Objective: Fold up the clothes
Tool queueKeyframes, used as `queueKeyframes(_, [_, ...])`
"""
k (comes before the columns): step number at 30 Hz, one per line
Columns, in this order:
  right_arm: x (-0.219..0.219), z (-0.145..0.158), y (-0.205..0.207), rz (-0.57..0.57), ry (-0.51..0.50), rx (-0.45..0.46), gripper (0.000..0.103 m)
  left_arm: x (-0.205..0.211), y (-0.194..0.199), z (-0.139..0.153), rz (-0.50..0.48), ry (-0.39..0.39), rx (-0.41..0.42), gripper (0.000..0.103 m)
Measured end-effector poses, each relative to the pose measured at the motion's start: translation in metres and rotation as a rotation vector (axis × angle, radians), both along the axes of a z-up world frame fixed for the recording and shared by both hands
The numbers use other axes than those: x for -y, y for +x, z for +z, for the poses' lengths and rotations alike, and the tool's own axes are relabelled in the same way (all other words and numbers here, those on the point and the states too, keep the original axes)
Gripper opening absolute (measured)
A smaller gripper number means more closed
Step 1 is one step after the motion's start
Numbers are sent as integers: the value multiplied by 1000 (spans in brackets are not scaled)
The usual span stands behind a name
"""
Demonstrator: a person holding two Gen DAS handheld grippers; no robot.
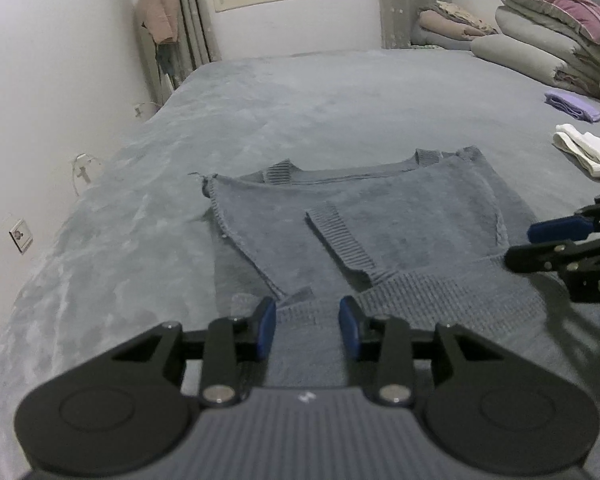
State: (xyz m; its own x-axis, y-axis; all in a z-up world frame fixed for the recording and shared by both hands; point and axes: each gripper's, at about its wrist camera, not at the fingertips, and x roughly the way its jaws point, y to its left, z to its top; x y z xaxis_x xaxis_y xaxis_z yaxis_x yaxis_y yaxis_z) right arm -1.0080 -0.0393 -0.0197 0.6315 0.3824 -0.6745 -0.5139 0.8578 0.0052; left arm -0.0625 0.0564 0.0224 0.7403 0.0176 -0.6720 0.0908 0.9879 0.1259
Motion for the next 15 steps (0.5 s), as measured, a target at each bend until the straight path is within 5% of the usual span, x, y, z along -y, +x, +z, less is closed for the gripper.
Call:
queueKeyframes(13, [15, -4, -1, -91, -43, 5, 33, -16, -8, 7, 53, -55, 26, 38])
queueKeyframes(15, [19, -2, -3, -102, -44, 13, 33, -20, -11, 9, 71, -37, 35, 46])
